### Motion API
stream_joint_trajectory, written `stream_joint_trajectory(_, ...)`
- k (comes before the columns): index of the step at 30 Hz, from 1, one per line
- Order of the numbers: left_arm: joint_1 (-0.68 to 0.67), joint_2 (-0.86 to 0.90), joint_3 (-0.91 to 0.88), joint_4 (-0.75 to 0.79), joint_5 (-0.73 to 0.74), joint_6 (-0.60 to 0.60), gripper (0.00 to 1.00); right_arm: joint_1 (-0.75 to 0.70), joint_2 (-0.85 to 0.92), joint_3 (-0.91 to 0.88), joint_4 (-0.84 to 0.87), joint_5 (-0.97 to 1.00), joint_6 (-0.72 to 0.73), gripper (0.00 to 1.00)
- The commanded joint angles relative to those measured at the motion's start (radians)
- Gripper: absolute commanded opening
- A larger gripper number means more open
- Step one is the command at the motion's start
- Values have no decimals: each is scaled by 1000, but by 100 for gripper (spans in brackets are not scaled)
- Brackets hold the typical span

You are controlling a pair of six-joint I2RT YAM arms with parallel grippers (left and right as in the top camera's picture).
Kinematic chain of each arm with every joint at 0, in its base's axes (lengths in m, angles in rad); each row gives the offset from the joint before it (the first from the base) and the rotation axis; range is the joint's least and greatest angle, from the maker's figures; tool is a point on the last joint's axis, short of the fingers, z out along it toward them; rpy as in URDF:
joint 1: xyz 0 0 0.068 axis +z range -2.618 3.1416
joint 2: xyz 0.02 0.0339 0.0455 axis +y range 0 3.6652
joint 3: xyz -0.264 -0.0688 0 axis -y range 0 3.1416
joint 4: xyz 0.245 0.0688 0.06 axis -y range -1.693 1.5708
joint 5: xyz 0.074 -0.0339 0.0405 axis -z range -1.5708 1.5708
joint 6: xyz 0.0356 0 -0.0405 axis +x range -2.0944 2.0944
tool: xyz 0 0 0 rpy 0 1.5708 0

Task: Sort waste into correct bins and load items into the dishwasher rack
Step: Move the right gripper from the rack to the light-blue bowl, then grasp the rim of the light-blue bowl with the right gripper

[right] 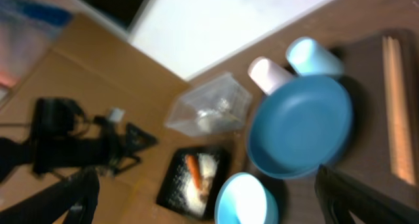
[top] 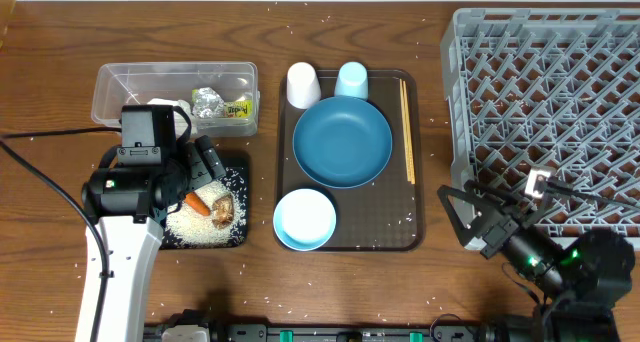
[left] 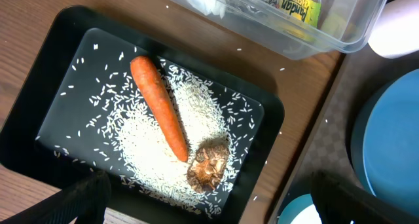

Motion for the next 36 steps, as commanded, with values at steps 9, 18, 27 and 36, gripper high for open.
stream_joint_trajectory(9,2,4,-2,-3,-8,6,98,-6,126,306,-418,319,-354,99)
stream_joint_trajectory(18,2,4,-2,-3,-8,5,98,112,256,384,-597,286,-472,99)
stream_joint_trajectory(27,2,4,-2,-3,-8,6,98,504,518,398,-545,367,-431,99)
stream_joint_trajectory(36,2,4,-2,-3,-8,6,98,791,821,533,-531,607,-329,99)
